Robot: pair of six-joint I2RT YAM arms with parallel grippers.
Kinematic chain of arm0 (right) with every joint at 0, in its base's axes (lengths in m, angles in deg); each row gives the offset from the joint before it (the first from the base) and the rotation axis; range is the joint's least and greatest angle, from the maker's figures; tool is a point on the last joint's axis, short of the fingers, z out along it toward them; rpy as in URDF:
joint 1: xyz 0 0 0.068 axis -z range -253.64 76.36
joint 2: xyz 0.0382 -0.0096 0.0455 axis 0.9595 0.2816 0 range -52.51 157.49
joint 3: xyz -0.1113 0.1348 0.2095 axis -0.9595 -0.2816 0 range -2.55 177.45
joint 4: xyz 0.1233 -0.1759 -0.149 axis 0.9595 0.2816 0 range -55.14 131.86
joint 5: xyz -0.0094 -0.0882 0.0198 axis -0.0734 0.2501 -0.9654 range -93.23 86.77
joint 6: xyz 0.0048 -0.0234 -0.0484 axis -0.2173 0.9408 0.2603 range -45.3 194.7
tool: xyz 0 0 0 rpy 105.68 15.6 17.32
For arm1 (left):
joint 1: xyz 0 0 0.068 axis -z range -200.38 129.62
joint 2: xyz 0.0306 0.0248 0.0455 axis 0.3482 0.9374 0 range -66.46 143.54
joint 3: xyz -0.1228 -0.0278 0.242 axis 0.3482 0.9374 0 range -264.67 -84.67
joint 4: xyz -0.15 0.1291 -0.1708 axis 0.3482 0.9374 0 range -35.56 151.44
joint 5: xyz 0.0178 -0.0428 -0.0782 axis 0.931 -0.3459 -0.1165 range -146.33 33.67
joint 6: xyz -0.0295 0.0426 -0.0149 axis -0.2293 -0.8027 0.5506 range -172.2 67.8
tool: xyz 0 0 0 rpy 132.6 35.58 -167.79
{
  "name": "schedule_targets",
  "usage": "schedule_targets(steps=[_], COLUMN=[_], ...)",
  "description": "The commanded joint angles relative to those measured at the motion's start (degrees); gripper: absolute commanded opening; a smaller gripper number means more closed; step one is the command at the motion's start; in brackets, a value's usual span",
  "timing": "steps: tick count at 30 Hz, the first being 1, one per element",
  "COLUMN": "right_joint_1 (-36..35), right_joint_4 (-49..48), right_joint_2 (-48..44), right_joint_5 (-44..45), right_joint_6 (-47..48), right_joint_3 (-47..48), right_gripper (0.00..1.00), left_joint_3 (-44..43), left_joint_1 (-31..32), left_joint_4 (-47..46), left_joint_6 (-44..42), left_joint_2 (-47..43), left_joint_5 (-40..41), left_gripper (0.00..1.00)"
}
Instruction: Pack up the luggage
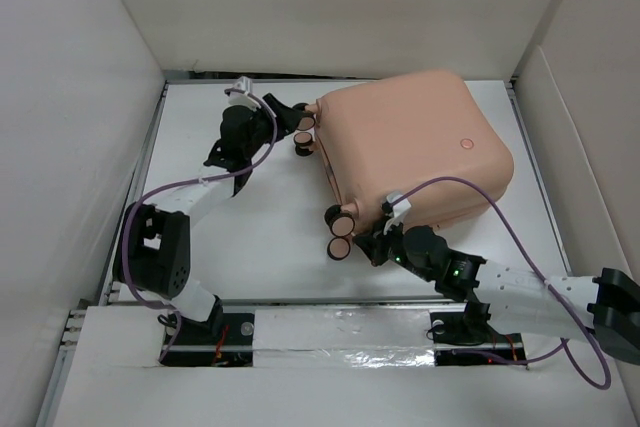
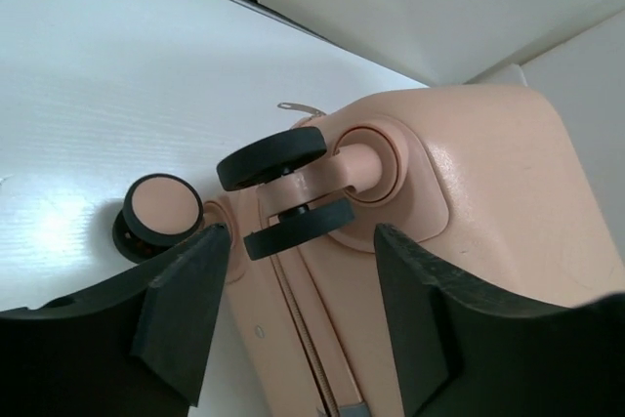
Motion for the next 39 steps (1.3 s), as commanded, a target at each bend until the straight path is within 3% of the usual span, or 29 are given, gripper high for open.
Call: schedule_targets(steps=[1,6,9,14,26,32,39], right_joint_1=[-1.8,-1.8,-1.8,-1.8,-1.2,0.8,6.3], right_joint_4=[-8.9,-8.8,-8.9,-10.0,-5.9,-1.7,7.5], right_joint_2=[-0.2,-0.5,-0.2,1.2,-3.2,-9.5,-20.1], right_joint_5=[-8.8,-9.1,-9.1,-9.5,-7.9,-8.0,-7.1], right_joint_6=[-1.7,-1.8,-1.7,-1.6,-1.0,-0.6,-1.7], right_joint_3=[1.7,1.3,1.2,1.0,0.1,-1.8,-4.6], right_gripper=[0.0,0.0,0.0,0.0,0.0,0.0,0.0], left_joint_3=[-2.2,-10.2,-15.7,-28.9,-45.3,-40.9,-31.5], left_joint_1=[-1.2,-1.7,-2.3,-2.9,-3.5,-6.1,-6.1], left_joint_4=[-2.0,-1.7,-1.0,15.7,39.3,38.1,35.0], left_joint_6=[-0.5,-8.6,-21.2,-37.0,-49.5,-46.0,-42.1], left_joint_2=[0.3,4.1,8.6,15.7,24.7,24.0,19.9], left_joint_5=[-2.7,-3.7,-10.5,-18.2,-30.4,-41.6,-47.0], left_gripper=[0.59,0.59,0.61,0.66,0.66,0.66,0.62])
